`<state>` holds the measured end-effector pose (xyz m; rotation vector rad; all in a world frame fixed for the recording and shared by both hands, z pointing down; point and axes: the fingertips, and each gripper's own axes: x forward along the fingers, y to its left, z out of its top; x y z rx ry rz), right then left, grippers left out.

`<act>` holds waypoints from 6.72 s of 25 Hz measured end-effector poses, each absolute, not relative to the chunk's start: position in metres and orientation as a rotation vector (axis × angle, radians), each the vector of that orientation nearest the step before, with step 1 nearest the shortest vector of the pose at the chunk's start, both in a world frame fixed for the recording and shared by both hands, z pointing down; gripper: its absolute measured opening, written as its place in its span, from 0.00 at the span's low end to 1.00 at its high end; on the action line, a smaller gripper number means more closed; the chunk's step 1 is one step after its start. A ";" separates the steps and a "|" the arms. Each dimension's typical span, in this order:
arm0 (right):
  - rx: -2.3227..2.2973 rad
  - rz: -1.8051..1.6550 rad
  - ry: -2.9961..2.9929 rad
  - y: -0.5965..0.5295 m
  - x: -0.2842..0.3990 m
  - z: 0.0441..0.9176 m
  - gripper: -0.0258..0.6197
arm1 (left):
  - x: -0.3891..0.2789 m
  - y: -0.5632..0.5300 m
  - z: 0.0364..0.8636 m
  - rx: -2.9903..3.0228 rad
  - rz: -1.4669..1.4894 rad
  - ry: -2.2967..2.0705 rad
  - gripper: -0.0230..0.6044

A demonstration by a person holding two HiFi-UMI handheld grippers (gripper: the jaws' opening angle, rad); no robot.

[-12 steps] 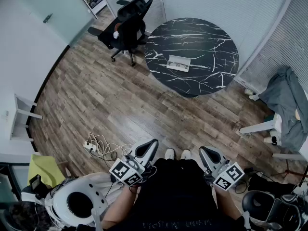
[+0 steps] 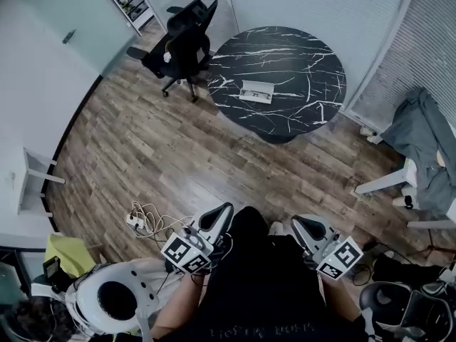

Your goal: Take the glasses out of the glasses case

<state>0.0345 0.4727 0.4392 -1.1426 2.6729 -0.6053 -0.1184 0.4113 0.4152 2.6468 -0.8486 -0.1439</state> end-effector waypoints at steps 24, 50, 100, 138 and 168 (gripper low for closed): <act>-1.213 -0.755 2.701 0.309 0.034 0.467 0.09 | -0.102 0.235 0.446 2.616 -0.125 -0.761 0.07; -1.341 -0.795 2.759 0.098 -0.001 0.471 0.09 | -0.140 0.020 0.446 2.619 -0.094 -0.698 0.07; -1.123 -0.686 3.677 -0.056 0.022 0.671 0.09 | -0.069 -0.044 0.528 2.516 0.131 -0.850 0.07; -0.945 -0.699 4.097 -0.087 0.000 0.777 0.09 | -0.086 -0.043 0.587 2.406 0.295 -0.794 0.07; -1.129 -0.544 4.025 -0.101 0.008 0.744 0.09 | -0.082 -0.043 0.581 2.439 0.275 -0.770 0.07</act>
